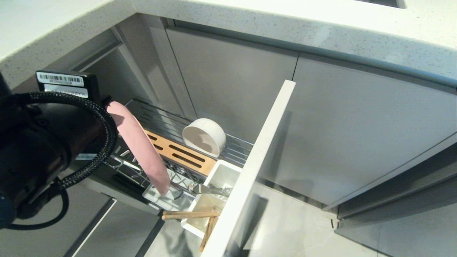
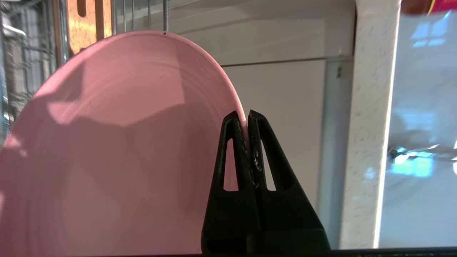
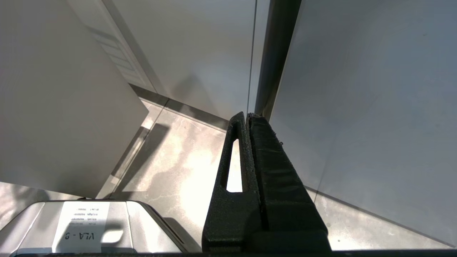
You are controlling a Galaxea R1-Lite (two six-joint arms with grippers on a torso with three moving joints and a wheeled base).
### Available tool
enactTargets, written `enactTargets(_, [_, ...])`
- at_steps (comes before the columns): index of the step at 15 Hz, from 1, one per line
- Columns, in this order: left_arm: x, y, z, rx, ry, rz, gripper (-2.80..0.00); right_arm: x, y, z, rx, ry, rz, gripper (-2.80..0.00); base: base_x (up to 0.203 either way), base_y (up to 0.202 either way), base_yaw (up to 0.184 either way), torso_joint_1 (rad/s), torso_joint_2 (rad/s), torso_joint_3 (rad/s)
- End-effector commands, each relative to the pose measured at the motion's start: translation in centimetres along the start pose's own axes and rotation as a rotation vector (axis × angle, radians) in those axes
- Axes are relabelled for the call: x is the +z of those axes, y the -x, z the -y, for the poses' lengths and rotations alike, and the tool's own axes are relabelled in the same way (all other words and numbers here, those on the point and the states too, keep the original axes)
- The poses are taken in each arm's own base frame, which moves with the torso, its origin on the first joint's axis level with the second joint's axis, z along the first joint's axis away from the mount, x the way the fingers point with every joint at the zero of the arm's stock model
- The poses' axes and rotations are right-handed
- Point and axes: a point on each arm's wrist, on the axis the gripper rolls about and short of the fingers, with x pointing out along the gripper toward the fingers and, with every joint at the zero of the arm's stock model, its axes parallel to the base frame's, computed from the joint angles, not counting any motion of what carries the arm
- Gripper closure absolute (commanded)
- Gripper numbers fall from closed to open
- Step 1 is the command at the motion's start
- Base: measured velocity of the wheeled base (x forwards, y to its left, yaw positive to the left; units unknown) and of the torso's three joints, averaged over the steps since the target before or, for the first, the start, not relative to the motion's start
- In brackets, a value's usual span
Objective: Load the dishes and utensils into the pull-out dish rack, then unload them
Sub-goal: Pick up the plate and place it in the cupboard
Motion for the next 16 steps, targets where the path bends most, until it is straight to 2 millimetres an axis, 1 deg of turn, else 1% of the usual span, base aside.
enactTargets(1, [0.1, -0.1, 0.2, -0.010, 0.045, 0.010, 0.00, 0.0, 0.0, 0.0, 0.000, 0.000, -0.002, 0.00, 0.000, 0.000, 0.000, 0.000, 0.00, 0.000])
enactTargets(4, [0.2, -0.1, 0.6, -0.032, 0.085, 0.005, 0.00, 0.0, 0.0, 0.0, 0.000, 0.000, -0.002, 0.00, 0.000, 0.000, 0.000, 0.000, 0.00, 0.000])
enactTargets(11, [0.2, -0.9, -0.2, -0.023, 0.124, 0.007, 0.00, 0.0, 0.0, 0.0, 0.000, 0.000, -0.002, 0.00, 0.000, 0.000, 0.000, 0.000, 0.00, 0.000])
enactTargets(16, [-0.4, -1.5, -1.1, 0.002, 0.137, 0.021, 0.00, 0.0, 0.0, 0.0, 0.000, 0.000, -0.002, 0.00, 0.000, 0.000, 0.000, 0.000, 0.00, 0.000])
